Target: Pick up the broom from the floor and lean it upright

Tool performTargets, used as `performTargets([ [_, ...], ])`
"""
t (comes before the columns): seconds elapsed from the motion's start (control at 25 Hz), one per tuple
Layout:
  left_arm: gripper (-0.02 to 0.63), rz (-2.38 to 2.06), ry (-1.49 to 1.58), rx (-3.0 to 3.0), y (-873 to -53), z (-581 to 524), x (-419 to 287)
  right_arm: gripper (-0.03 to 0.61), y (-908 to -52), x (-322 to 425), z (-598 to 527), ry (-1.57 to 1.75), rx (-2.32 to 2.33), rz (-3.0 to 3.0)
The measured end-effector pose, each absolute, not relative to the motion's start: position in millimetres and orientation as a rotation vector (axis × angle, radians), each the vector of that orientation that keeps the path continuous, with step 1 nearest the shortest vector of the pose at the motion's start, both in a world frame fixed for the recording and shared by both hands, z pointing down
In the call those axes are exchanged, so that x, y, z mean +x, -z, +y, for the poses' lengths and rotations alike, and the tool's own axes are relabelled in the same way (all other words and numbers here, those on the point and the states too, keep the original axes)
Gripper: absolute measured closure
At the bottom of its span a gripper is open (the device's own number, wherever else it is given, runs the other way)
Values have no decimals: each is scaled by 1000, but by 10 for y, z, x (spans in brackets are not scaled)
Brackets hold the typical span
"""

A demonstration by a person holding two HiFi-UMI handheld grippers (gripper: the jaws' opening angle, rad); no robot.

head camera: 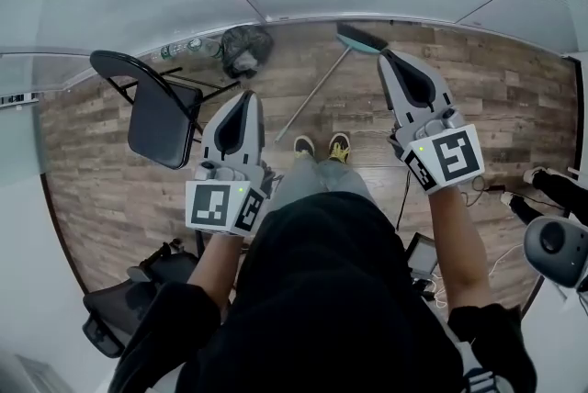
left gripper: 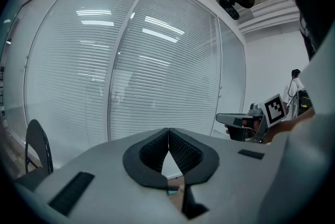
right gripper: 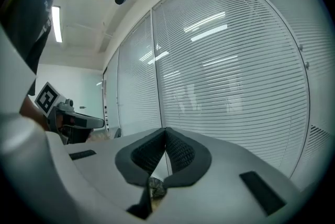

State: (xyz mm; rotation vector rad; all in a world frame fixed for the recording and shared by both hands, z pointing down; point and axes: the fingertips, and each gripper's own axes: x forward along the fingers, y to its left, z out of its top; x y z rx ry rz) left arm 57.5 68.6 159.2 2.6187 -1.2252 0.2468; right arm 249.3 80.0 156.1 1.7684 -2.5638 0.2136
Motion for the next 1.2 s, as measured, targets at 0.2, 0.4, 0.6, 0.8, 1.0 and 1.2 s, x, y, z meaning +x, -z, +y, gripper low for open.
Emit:
performTargets([
  [0.2, 592, -1216, -241, 2627, -1582, 481, 624, 562, -1579, 2518, 635, -205, 1774, -2546],
  [0.4, 592, -1217, -206, 2623, -1594, 224, 448, 561, -1581, 2339, 406, -181, 1758, -2524],
  [0.6, 592, -1247, -145, 2607, -1541, -19, 104, 563, -1542, 1944, 129, -156, 1675, -2518],
  [0.8, 592, -1328, -97, 2553, -1599, -356, -397, 561, -1581, 1430, -181, -90, 1520, -2513],
  [1.0, 592, -1396, -76, 2492, -1725, -632, -794, 561, -1670, 1000, -470, -23, 1339, -2511],
  [1.2, 592, -1418, -106, 2418, -1970, -705, -873, 561, -1878, 824, -685, -49, 1160, -2513],
])
